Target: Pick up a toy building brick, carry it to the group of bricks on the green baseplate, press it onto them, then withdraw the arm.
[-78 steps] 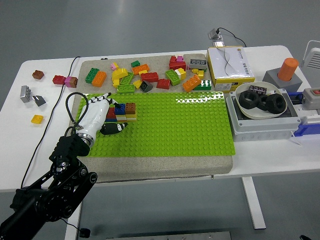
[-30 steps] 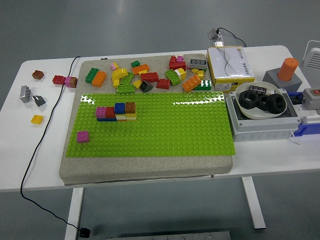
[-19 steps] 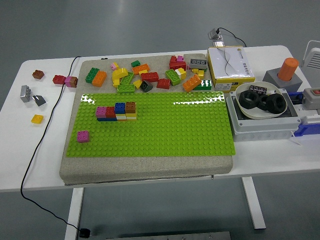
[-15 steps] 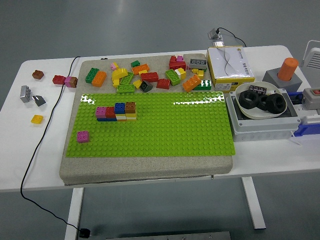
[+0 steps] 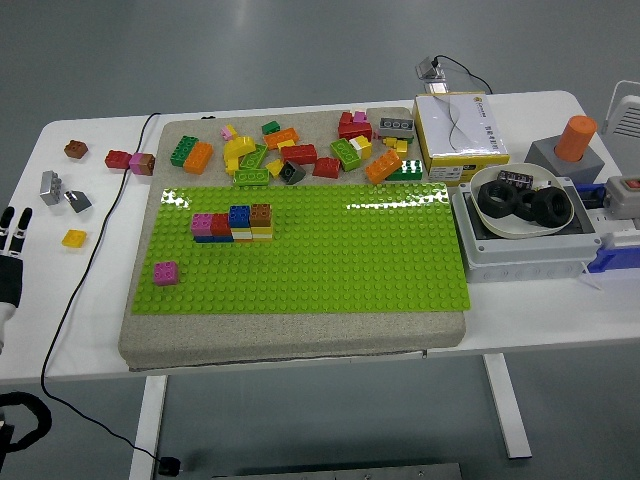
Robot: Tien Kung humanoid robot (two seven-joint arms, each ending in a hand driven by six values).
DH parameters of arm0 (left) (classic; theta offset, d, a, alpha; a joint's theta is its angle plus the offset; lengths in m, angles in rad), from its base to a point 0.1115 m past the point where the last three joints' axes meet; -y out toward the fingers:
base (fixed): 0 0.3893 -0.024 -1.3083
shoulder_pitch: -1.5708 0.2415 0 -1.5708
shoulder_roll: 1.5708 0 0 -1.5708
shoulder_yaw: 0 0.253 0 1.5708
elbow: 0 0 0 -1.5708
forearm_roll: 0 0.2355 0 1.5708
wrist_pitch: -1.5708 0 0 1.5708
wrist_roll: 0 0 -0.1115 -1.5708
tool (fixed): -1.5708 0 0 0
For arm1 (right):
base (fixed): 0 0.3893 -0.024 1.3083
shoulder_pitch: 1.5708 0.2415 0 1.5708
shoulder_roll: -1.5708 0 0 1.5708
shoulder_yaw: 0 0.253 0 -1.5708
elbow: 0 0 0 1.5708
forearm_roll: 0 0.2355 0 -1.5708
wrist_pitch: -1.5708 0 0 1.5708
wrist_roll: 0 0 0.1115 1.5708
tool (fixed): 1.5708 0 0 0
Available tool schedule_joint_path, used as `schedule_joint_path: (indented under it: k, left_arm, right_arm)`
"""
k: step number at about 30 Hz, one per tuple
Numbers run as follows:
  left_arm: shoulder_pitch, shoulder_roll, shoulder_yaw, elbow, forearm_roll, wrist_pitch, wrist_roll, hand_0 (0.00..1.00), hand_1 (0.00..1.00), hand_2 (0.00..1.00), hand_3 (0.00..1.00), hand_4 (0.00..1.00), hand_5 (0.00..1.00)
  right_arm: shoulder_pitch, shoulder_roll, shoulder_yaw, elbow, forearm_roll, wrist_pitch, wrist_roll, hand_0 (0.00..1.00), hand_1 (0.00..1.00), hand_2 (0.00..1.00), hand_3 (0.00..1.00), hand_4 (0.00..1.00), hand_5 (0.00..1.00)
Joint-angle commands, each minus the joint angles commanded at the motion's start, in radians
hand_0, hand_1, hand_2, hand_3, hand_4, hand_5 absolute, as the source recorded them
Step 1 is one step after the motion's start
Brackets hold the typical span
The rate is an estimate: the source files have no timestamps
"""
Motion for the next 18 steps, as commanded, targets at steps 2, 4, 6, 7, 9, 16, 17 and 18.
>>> schedule_joint_path:
  k: [2,4,6,7,9,16,17,18]
  left_arm:
    - [-0.010,-0.005,0.039,0.011,-0.004,0.009,-0.010,0.503,0.299,0.433,0.524,0.859,0.326]
    - [-0.021,-0.009,0.077,0.018,0.002,0.016,-0.017,0.503,0.299,0.433,0.524,0.859,0.326]
    - [-0.039,-0.015,0.119,0.021,0.021,0.024,-0.022,0.485,0.210,0.351,0.526,0.870,0.301]
    - [-0.047,-0.019,0.141,0.022,0.028,0.027,-0.023,0.485,0.210,0.351,0.526,0.870,0.301]
    - [-0.068,-0.030,0.187,0.026,0.038,0.028,-0.022,0.485,0.210,0.351,0.526,0.870,0.301]
    - [-0.114,-0.054,0.341,-0.026,0.156,0.072,-0.080,0.460,0.130,0.259,0.523,0.862,0.280]
    - [-0.119,-0.056,0.361,-0.040,0.185,0.088,-0.095,0.460,0.130,0.259,0.523,0.862,0.280]
    - [-0.124,-0.058,0.388,-0.057,0.226,0.107,-0.113,0.449,0.108,0.230,0.519,0.839,0.152]
  right_arm:
    - [0.001,0.000,-0.007,0.000,0.006,0.004,-0.002,0.591,0.584,0.642,0.660,0.663,0.747]
    - [0.001,-0.002,-0.006,0.000,0.006,0.004,-0.004,0.591,0.584,0.642,0.660,0.663,0.747]
    - [0.001,-0.006,0.007,0.000,-0.003,0.000,-0.006,0.591,0.583,0.644,0.657,0.661,0.752]
    - [0.001,-0.008,0.014,0.000,-0.008,-0.002,-0.007,0.591,0.583,0.644,0.657,0.661,0.752]
    - [0.001,-0.012,0.028,0.000,-0.019,-0.006,-0.010,0.591,0.583,0.644,0.657,0.661,0.752]
    - [0.010,-0.018,0.037,0.000,-0.028,-0.008,0.002,0.591,0.583,0.644,0.658,0.662,0.752]
    - [0.011,-0.020,0.038,0.000,-0.029,-0.008,0.004,0.591,0.583,0.644,0.658,0.662,0.752]
    - [0.013,-0.021,0.039,0.000,-0.031,-0.008,0.006,0.591,0.583,0.643,0.658,0.661,0.754]
